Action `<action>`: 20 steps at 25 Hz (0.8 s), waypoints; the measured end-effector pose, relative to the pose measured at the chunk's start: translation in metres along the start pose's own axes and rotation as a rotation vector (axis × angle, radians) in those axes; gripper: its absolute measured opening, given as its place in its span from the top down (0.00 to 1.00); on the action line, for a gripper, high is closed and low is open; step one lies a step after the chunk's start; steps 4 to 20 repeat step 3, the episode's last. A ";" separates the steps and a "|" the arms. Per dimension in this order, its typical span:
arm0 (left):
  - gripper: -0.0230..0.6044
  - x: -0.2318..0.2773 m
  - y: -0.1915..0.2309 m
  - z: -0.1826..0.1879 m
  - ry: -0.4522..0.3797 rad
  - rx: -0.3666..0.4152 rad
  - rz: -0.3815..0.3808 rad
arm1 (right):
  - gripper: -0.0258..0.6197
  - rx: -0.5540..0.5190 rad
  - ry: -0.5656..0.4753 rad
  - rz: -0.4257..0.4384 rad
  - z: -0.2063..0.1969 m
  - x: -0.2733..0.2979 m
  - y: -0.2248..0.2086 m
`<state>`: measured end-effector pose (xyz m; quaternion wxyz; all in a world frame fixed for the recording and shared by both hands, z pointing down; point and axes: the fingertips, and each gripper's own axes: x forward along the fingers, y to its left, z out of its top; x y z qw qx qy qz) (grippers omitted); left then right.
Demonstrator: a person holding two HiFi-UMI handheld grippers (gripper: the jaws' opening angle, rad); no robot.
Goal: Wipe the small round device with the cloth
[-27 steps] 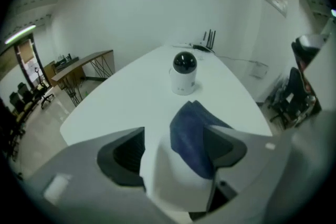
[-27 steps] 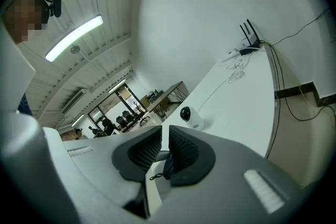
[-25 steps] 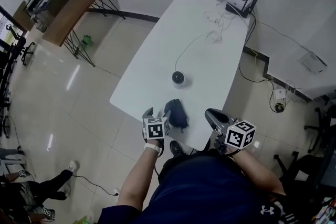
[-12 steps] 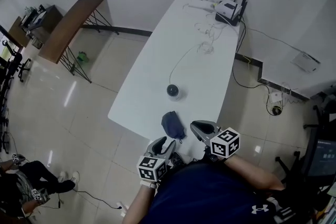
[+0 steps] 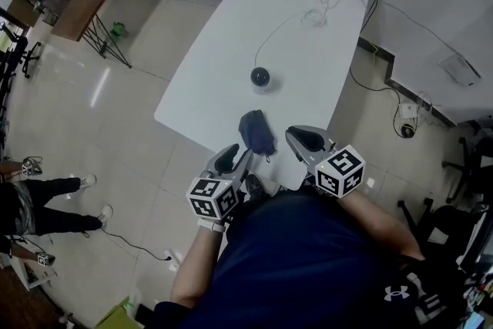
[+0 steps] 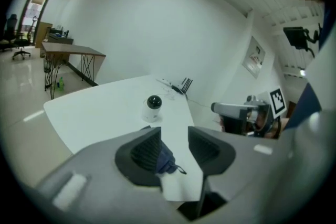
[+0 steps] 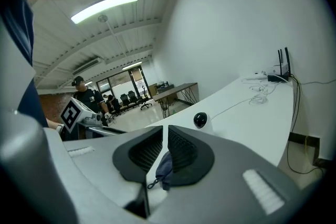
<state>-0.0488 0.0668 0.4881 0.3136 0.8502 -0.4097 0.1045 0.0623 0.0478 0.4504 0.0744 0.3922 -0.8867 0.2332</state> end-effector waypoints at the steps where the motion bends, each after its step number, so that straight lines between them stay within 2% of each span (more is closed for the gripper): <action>1: 0.71 0.000 0.002 -0.002 0.003 -0.008 -0.001 | 0.90 -0.011 0.005 -0.002 -0.003 0.000 0.001; 20: 0.71 0.003 0.005 -0.007 0.011 -0.015 -0.007 | 0.90 -0.033 0.014 -0.008 -0.010 0.000 0.001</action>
